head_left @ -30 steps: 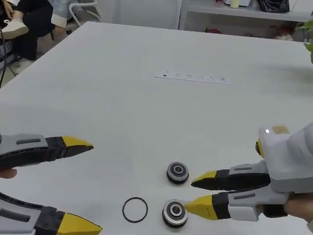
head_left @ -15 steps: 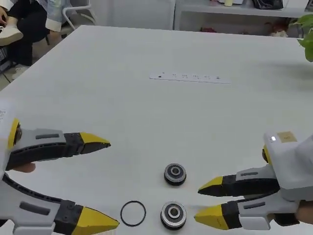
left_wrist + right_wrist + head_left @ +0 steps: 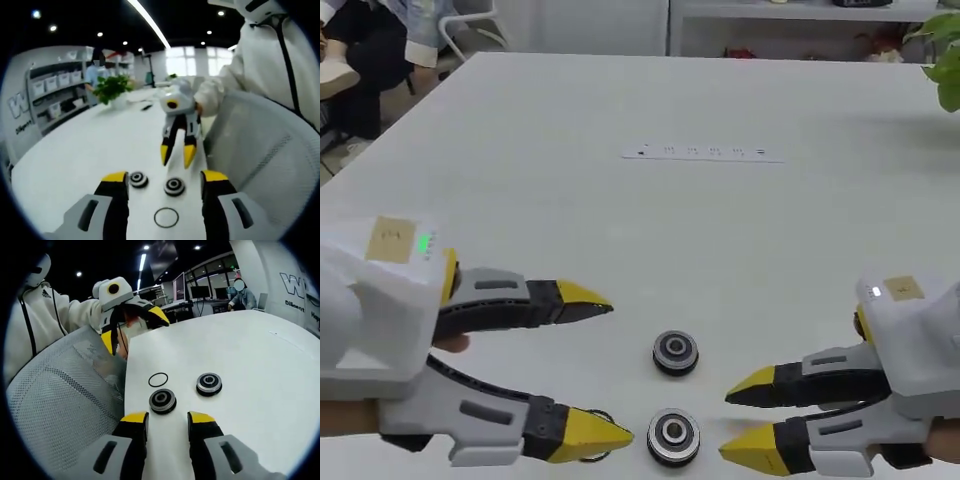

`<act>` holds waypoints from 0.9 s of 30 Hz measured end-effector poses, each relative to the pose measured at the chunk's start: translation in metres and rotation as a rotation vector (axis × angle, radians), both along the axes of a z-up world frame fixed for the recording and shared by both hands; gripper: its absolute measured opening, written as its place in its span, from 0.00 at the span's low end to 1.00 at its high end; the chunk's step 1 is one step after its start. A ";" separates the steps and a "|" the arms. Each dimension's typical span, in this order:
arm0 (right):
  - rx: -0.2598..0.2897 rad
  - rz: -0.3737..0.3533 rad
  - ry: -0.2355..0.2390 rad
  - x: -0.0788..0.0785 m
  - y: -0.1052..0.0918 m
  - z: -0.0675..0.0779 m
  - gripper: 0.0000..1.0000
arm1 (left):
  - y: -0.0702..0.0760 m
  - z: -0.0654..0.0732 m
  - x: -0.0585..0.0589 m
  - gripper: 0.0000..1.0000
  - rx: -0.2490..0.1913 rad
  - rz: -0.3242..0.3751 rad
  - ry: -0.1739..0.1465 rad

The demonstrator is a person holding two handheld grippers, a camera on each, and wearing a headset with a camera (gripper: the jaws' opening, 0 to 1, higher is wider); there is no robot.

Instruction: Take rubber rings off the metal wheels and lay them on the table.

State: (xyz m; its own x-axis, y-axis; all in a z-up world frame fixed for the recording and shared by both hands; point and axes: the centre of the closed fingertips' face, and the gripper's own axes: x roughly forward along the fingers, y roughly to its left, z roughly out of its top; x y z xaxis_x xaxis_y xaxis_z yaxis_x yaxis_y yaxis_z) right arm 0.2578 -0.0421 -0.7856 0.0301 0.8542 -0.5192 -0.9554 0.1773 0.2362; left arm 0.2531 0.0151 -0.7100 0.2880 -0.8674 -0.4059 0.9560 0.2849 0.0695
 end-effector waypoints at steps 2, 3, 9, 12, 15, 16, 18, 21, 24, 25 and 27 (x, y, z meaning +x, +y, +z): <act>0.004 0.000 0.000 0.000 0.001 -0.001 0.28 | -0.006 -0.004 0.001 0.57 0.002 -0.005 0.001; 0.005 0.001 -0.001 0.000 0.001 -0.002 0.27 | -0.008 -0.008 0.000 0.55 0.014 -0.017 -0.002; 0.011 0.005 0.001 -0.002 0.005 -0.006 0.27 | -0.017 -0.025 0.002 0.48 0.048 -0.025 -0.005; 0.017 0.009 0.001 -0.003 0.008 -0.007 0.27 | -0.020 -0.031 0.001 0.43 0.057 -0.036 -0.001; 0.019 0.014 -0.001 -0.004 0.010 -0.008 0.26 | -0.023 -0.037 0.001 0.41 0.064 -0.042 0.007; 0.018 0.015 -0.001 -0.004 0.010 -0.008 0.26 | -0.023 -0.039 0.002 0.41 0.066 -0.042 0.009; 0.018 0.018 -0.002 -0.004 0.012 -0.009 0.26 | -0.026 -0.044 0.002 0.39 0.071 -0.043 0.021; 0.022 0.024 -0.004 -0.005 0.015 -0.010 0.25 | -0.029 -0.051 0.003 0.35 0.070 -0.039 0.040; 0.020 0.027 -0.005 -0.005 0.016 -0.012 0.24 | -0.032 -0.059 0.001 0.31 0.086 -0.043 0.046; 0.021 0.027 -0.004 -0.005 0.016 -0.012 0.24 | -0.033 -0.061 0.001 0.31 0.088 -0.044 0.049; 0.025 0.029 -0.006 -0.005 0.017 -0.012 0.24 | -0.035 -0.065 0.000 0.32 0.080 -0.038 0.080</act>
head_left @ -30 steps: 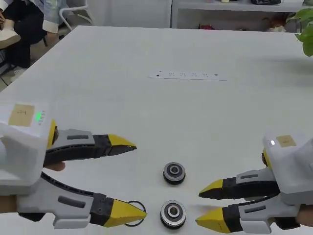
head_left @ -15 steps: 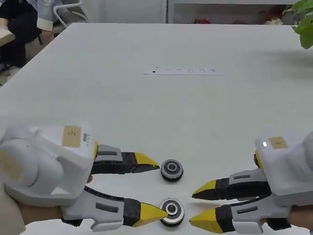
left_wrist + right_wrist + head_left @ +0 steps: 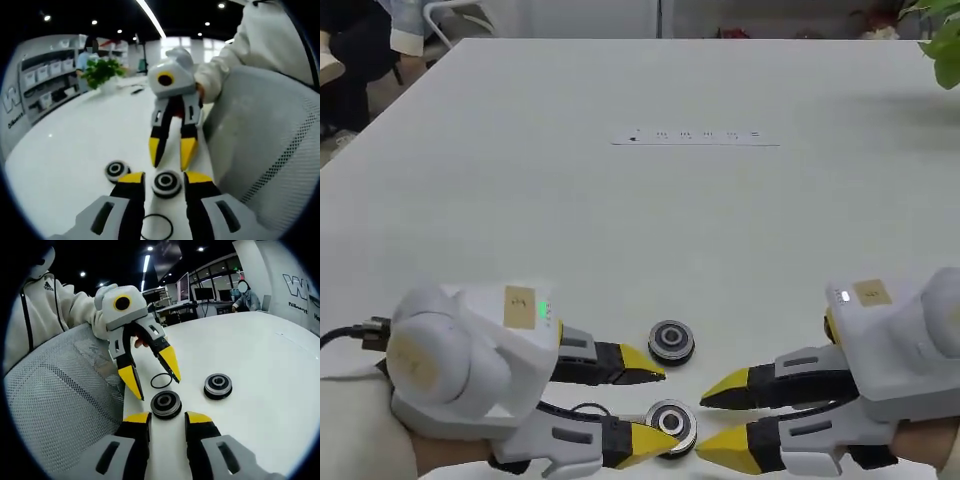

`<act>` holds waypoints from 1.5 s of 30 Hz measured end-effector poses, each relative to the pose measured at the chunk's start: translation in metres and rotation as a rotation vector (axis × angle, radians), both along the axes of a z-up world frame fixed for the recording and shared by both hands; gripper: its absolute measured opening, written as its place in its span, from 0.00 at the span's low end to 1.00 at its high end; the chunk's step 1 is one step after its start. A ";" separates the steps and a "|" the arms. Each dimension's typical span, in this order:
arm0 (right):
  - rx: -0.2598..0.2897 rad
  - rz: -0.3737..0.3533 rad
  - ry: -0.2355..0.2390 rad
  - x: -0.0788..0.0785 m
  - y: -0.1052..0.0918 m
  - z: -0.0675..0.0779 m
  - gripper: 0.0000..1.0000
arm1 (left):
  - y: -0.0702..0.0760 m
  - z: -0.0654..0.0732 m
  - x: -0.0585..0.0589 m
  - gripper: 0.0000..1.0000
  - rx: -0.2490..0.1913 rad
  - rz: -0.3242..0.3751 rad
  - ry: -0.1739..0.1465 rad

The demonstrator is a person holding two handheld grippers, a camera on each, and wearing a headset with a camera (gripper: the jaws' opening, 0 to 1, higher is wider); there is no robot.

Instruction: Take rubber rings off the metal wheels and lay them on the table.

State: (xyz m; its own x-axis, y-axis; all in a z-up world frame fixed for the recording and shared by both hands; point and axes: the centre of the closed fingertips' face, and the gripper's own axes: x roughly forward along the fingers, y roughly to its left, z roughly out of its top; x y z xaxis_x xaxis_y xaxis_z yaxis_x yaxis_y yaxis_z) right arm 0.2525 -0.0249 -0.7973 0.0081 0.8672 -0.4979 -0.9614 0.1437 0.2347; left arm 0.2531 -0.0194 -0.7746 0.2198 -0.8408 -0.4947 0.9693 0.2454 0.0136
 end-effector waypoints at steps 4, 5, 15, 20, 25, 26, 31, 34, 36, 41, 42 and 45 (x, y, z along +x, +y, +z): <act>0.004 0.000 -0.004 0.001 0.002 -0.001 0.23 | -0.001 -0.005 0.000 0.27 0.008 0.000 0.002; 0.003 0.003 -0.007 0.000 0.003 -0.002 0.23 | -0.001 -0.007 0.000 0.26 0.013 -0.001 0.001; -0.020 0.038 -0.045 -0.002 0.005 -0.007 0.22 | -0.001 -0.014 0.000 0.19 0.023 0.008 0.023; -0.027 0.048 -0.061 -0.002 0.006 -0.008 0.20 | -0.001 -0.017 0.001 0.18 0.026 0.008 0.023; -0.031 0.056 -0.072 -0.002 0.006 -0.010 0.17 | -0.001 -0.017 0.002 0.16 0.028 0.004 0.013; -0.033 0.057 -0.078 -0.001 0.006 -0.010 0.16 | -0.001 -0.017 0.002 0.16 0.027 0.003 0.014; -0.036 0.063 -0.080 -0.003 0.005 -0.010 0.15 | -0.002 -0.018 0.000 0.15 0.029 -0.013 0.002; -0.043 0.064 -0.091 -0.002 0.004 -0.011 0.12 | -0.002 -0.018 0.000 0.15 0.028 -0.013 0.002; -0.044 0.070 -0.100 -0.002 0.002 -0.011 0.07 | -0.002 -0.018 -0.001 0.15 0.027 -0.016 -0.004; -0.045 0.063 -0.095 -0.001 0.002 -0.011 0.03 | -0.001 -0.018 0.000 0.15 0.025 -0.017 -0.006; -0.046 0.062 -0.095 -0.001 0.002 -0.011 0.02 | -0.001 -0.018 0.000 0.14 0.025 -0.018 -0.007; -0.045 0.061 -0.091 0.000 0.002 -0.011 0.02 | -0.001 -0.018 0.000 0.14 0.023 -0.018 -0.006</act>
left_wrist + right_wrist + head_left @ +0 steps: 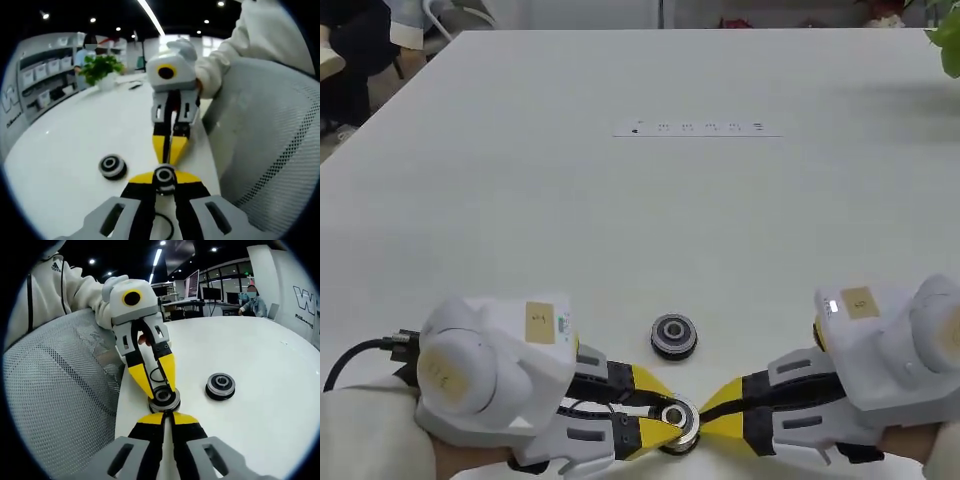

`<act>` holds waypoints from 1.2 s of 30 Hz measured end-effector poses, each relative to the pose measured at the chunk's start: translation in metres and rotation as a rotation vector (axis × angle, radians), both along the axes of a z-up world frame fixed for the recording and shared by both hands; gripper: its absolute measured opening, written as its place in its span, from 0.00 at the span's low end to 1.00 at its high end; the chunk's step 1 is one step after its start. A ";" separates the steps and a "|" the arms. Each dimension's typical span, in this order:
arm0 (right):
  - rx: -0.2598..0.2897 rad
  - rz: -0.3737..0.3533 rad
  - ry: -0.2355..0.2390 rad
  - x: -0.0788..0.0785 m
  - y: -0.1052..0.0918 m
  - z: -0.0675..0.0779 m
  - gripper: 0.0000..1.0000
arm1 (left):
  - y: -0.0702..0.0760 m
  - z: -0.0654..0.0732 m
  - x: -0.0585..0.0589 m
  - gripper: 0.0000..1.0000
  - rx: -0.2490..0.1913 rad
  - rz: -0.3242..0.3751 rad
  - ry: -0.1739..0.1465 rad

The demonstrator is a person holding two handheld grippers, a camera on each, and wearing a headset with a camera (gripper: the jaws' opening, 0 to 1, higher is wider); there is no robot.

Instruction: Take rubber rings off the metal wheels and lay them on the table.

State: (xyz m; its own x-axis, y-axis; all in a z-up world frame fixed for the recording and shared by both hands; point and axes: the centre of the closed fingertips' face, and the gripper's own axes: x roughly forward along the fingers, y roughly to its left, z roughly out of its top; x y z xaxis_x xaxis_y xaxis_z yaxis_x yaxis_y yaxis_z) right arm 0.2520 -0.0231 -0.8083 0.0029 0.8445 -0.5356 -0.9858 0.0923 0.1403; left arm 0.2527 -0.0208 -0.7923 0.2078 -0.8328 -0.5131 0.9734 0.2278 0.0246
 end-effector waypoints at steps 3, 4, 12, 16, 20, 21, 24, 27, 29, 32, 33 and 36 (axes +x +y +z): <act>-0.006 0.019 -0.015 -0.001 0.000 0.000 0.02 | 0.000 0.000 0.000 0.14 -0.002 0.000 0.001; -0.009 0.020 -0.016 0.000 0.000 0.000 0.02 | 0.000 0.000 -0.001 0.14 -0.002 -0.001 0.001; -0.017 -0.070 0.085 0.003 -0.001 0.000 0.00 | 0.000 0.000 -0.001 0.14 -0.006 -0.002 -0.006; 0.018 -0.134 0.198 0.005 -0.003 0.001 0.00 | 0.000 0.000 -0.001 0.14 -0.004 -0.007 -0.013; 0.052 -0.171 0.262 0.006 -0.005 0.003 0.00 | 0.000 0.000 -0.001 0.14 -0.004 -0.010 -0.016; 0.070 -0.186 0.309 0.005 -0.005 0.006 0.00 | 0.000 0.000 -0.001 0.14 -0.003 -0.011 -0.017; 0.084 -0.206 0.346 0.007 -0.006 0.005 0.00 | 0.000 0.000 -0.001 0.14 -0.002 -0.011 -0.019; 0.100 -0.224 0.385 0.006 -0.006 0.005 0.00 | 0.000 0.000 -0.002 0.14 0.001 -0.017 -0.025; 0.110 -0.234 0.394 0.006 -0.006 0.006 0.00 | 0.000 0.000 -0.002 0.14 0.000 -0.017 -0.024; 0.120 -0.238 0.404 0.006 -0.005 0.008 0.00 | 0.000 0.000 -0.002 0.14 0.001 -0.020 -0.029; 0.124 -0.242 0.413 0.006 -0.005 0.009 0.00 | 0.001 0.000 -0.002 0.14 0.002 -0.021 -0.030; 0.130 -0.249 0.421 0.006 -0.005 0.010 0.00 | 0.001 0.000 -0.002 0.14 0.004 -0.023 -0.034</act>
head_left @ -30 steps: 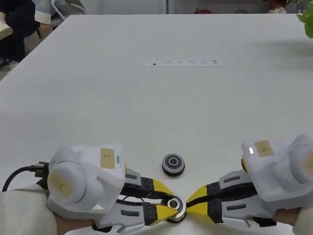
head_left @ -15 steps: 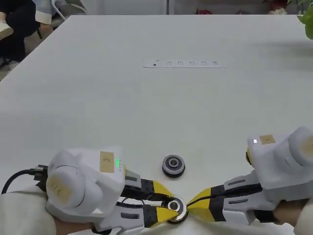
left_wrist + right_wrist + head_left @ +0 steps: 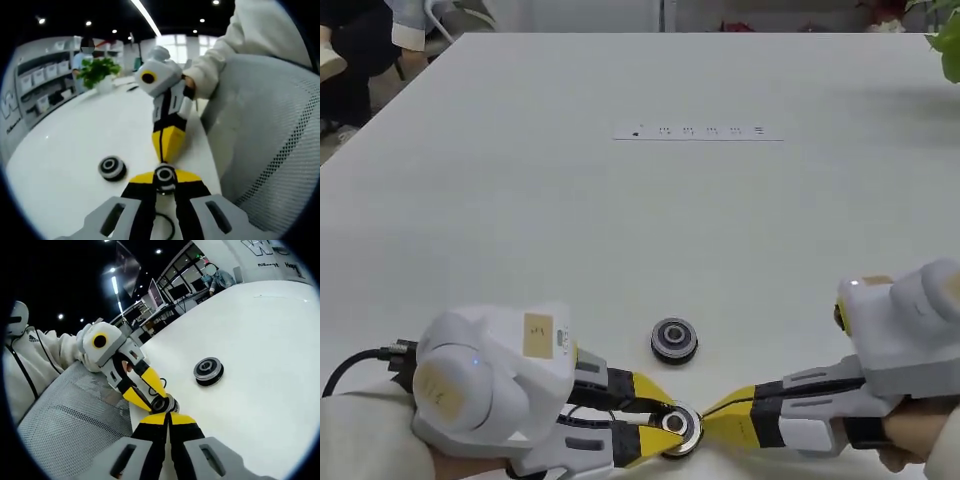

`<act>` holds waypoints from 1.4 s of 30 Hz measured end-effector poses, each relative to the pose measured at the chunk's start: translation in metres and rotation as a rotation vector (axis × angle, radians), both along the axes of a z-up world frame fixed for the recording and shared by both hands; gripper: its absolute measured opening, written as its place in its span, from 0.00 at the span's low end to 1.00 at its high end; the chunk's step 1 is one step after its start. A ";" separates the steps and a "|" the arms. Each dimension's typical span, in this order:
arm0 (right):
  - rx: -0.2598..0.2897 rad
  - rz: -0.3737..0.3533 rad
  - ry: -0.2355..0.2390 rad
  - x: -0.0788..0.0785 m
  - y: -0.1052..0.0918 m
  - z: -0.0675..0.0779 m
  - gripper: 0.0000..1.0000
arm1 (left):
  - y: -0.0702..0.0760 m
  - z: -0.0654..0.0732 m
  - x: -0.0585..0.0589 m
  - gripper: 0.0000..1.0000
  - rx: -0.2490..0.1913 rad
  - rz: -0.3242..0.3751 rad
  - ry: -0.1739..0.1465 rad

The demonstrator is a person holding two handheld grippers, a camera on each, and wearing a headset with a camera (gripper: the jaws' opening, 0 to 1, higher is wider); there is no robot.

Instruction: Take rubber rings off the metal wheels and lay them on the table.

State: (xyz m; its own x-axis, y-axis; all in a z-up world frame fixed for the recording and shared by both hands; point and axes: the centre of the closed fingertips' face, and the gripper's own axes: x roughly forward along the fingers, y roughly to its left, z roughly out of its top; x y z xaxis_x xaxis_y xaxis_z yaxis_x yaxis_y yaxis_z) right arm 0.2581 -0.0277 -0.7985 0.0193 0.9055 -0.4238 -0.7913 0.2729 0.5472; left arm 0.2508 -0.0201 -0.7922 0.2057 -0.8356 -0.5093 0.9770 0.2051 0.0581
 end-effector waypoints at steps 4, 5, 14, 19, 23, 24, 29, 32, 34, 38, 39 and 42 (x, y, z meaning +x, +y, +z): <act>0.018 -0.006 0.007 -0.001 0.003 0.005 0.00 | 0.000 0.000 0.000 0.14 0.001 -0.001 -0.001; 0.018 -0.006 0.007 -0.002 0.003 0.005 0.00 | 0.000 0.000 0.000 0.14 0.001 -0.002 -0.001; 0.019 0.004 -0.001 -0.005 0.007 0.008 0.00 | 0.000 0.000 0.000 0.14 0.003 -0.005 -0.001; 0.022 0.014 -0.007 -0.006 0.009 0.009 0.00 | 0.000 0.000 0.000 0.14 0.003 -0.005 -0.002; 0.035 0.024 -0.008 -0.007 0.011 0.011 0.00 | 0.000 0.000 0.000 0.14 0.003 -0.004 -0.002; 0.037 0.029 -0.013 -0.007 0.012 0.012 0.00 | 0.000 0.000 0.000 0.14 0.003 -0.004 -0.002; 0.041 0.041 -0.028 -0.007 0.014 0.014 0.00 | 0.000 0.000 0.000 0.14 0.004 -0.001 -0.004; 0.039 0.032 -0.030 -0.004 0.013 0.014 0.00 | -0.001 0.000 0.000 0.14 0.008 0.000 -0.005; 0.031 0.030 -0.035 -0.003 0.012 0.013 0.00 | 0.000 0.000 0.000 0.14 0.011 0.000 -0.001; 0.021 0.022 -0.032 -0.001 0.011 0.011 0.00 | 0.001 0.000 0.000 0.14 0.026 -0.003 0.005; 0.020 0.022 -0.033 -0.001 0.011 0.011 0.00 | 0.001 0.001 0.000 0.14 0.023 -0.001 0.009; 0.015 0.025 -0.038 -0.001 0.011 0.011 0.00 | 0.004 0.004 -0.001 0.14 0.029 -0.012 0.015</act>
